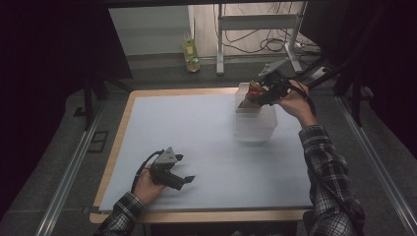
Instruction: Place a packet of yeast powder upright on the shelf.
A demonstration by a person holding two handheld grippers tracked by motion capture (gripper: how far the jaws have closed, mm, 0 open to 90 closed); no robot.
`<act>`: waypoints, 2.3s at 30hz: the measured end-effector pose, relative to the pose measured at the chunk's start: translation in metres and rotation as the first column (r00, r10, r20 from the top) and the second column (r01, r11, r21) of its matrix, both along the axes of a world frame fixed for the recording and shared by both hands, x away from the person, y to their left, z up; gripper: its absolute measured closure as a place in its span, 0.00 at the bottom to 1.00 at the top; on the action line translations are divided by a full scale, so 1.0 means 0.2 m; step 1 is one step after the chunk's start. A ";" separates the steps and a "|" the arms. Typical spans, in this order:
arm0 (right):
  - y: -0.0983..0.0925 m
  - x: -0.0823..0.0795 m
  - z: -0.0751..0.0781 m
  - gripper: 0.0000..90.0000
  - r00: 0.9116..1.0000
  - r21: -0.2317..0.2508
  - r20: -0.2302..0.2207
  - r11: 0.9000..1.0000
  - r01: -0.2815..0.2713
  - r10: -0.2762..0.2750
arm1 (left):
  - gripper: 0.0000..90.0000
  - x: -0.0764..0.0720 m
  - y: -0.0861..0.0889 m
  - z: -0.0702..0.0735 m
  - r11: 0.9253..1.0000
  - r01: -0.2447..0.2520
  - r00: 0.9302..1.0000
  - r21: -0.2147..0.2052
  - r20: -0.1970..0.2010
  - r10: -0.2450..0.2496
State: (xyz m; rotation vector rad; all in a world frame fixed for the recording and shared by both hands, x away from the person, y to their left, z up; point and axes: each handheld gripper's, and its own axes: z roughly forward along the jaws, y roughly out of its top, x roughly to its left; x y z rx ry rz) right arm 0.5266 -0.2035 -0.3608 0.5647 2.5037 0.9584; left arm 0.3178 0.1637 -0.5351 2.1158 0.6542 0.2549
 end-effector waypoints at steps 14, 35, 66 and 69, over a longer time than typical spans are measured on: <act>-0.02 -0.08 0.02 0.17 1.000 0.064 -0.003 0.998 0.023 -0.022 | 0.07 0.00 0.00 0.00 1.000 -0.007 1.000 -0.024 -0.015 0.007; 0.00 -0.22 -0.01 0.15 1.000 0.075 -0.001 0.997 -0.010 0.010 | 0.07 -0.01 0.01 0.01 0.998 -0.046 0.997 0.046 0.070 0.043; -0.03 -0.46 -0.06 0.09 0.998 0.125 -0.038 0.991 -0.040 0.045 | 0.05 0.01 0.04 0.00 0.997 -0.071 0.997 0.001 -0.008 0.071; -0.03 -0.49 -0.07 0.09 0.998 0.133 -0.042 0.990 -0.034 0.040 | 0.05 0.01 0.04 0.00 0.998 -0.067 0.998 -0.001 -0.007 0.067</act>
